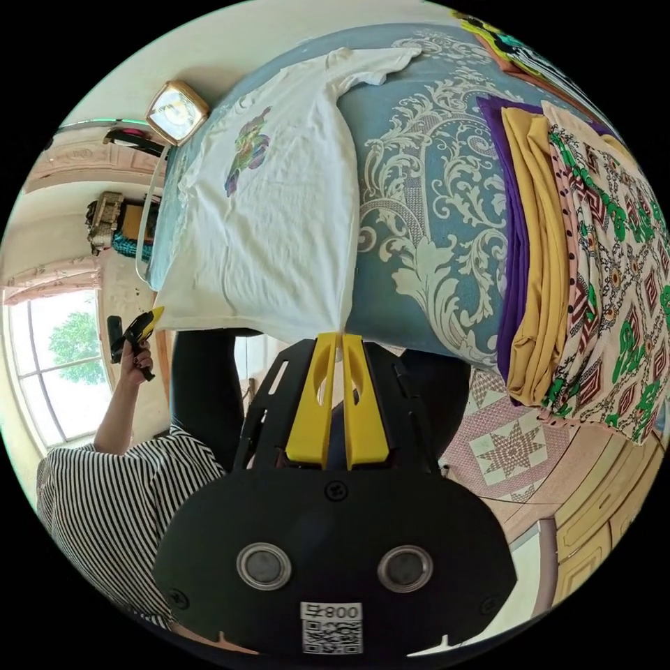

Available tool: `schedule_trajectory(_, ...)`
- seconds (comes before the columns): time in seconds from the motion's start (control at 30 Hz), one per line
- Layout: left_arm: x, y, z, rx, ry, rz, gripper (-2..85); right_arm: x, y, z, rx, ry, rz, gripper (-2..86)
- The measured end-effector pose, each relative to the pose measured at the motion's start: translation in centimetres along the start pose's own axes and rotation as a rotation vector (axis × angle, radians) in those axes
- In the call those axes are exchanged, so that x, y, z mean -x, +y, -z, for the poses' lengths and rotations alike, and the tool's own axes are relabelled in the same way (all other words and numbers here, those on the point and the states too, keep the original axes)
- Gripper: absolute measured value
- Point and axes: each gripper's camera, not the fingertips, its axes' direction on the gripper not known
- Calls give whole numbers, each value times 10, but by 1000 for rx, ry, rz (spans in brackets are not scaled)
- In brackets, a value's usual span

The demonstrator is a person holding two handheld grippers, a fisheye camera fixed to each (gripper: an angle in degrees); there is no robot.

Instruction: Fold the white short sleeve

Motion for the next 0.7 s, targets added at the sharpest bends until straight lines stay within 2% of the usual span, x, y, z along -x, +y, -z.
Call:
schedule_trajectory(0.13, -2, 13, 22, -45, 41, -21, 14, 11, 25, 38, -56, -112, 55, 9)
schedule_trajectory(0.3, 2, 25, 33, -64, 56, -25, 14, 29, 48, 53, -57, -81, 104, 8)
schedule_trajectory(0.47, 18, 31, 16, -36, 38, 24, 13, 17, 57, 28, -20, -64, 44, 8)
schedule_trajectory(0.7, 28, 29, -8, -21, 7, 95, 17, -13, 49, -20, 41, -147, -104, 9)
